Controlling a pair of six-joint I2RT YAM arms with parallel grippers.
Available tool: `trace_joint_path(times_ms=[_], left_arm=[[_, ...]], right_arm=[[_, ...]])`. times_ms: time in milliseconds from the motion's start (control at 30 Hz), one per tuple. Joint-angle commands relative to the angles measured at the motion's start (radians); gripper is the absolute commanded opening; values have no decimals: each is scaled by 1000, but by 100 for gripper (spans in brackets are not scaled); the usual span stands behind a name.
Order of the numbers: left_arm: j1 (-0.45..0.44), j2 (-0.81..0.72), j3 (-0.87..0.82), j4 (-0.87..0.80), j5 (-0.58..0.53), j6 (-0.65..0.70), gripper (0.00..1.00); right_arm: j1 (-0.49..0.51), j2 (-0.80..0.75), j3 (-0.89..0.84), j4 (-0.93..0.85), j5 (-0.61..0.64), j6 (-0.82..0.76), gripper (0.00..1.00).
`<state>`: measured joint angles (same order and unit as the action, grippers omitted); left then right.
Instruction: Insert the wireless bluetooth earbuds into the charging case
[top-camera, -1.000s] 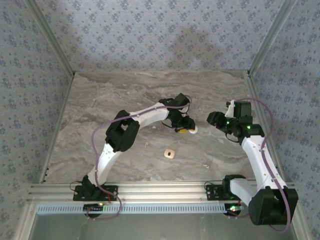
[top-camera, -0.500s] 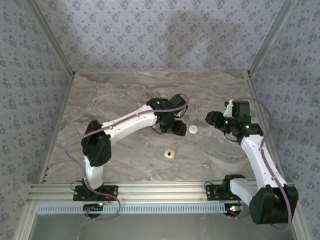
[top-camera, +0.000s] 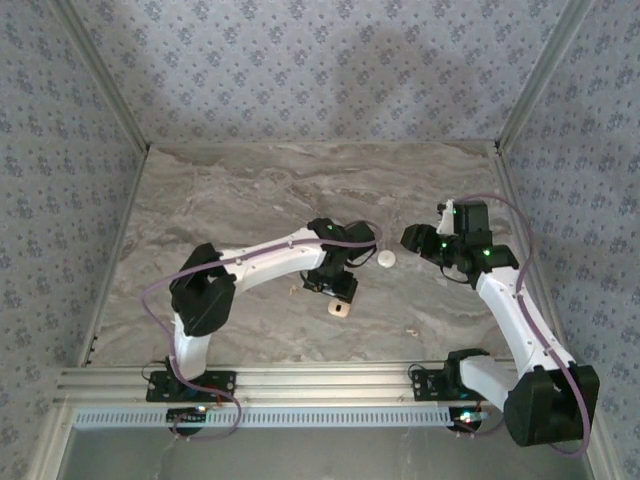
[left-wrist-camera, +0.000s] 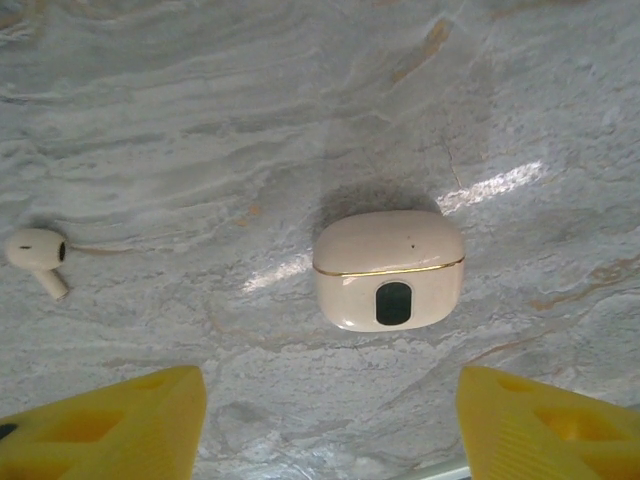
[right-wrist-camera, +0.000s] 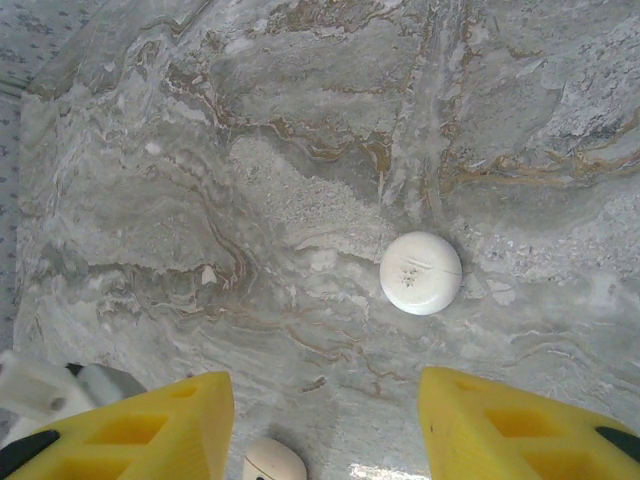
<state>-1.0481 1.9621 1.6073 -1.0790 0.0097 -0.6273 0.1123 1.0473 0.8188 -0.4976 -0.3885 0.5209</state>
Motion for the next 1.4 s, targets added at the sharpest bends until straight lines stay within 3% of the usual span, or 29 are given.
trace_joint_path(times_ms=[0,800,1367], left_arm=[[-11,39,36,-44,-14,2,70],[-13,204,114,-16,82,5,72],[-13,222,47,5,82,5,69]], right_arm=[[5,-9,1,-9,8,15,54],[10,-69,-28,-33,17,16,54],[10,-75,-30,-42,22,16,54]])
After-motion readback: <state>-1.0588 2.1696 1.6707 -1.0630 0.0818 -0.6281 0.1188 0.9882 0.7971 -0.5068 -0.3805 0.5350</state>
